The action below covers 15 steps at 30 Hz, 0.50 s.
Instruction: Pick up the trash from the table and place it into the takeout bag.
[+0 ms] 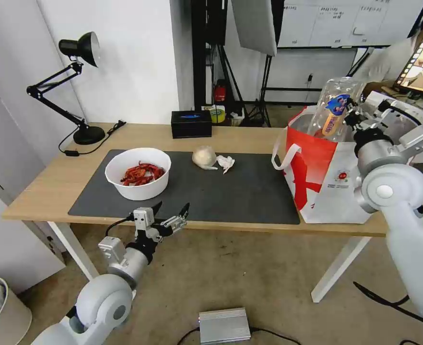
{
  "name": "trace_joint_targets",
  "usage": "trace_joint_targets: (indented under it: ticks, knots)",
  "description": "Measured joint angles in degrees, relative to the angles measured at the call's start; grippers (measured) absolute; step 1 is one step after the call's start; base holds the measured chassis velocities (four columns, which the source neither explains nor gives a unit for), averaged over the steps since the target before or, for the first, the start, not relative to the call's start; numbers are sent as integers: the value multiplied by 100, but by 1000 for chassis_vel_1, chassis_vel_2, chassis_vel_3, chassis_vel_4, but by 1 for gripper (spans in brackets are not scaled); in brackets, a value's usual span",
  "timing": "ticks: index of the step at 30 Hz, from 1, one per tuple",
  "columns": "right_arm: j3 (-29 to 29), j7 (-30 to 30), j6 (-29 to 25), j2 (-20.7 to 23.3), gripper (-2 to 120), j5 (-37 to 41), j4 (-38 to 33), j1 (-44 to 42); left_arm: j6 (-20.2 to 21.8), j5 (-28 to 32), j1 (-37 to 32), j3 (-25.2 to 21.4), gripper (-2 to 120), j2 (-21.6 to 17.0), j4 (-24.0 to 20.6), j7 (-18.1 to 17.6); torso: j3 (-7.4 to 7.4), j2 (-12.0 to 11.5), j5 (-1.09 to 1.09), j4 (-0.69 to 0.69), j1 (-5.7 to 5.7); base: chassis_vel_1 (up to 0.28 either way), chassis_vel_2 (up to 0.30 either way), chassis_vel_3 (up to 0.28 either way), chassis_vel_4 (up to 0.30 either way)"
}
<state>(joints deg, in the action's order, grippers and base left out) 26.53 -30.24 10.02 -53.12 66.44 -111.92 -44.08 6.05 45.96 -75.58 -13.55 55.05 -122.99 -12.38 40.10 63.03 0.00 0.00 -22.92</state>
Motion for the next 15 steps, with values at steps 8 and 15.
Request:
trace_joint_targets:
  ticks: [8, 15]
  knots:
    - [57, 1, 0, -18, 38, 26, -41, -59, 4, 0, -30, -30, 100, -7, -67, -4, 0, 0, 0, 0, 0, 0, 0, 0, 0]
    - [79, -1, 0, -11, 60, 72, -93, -79, 12, 14, -70, -93, 100, -35, -138, -8, 0, 0, 0, 0, 0, 0, 0, 0, 0]
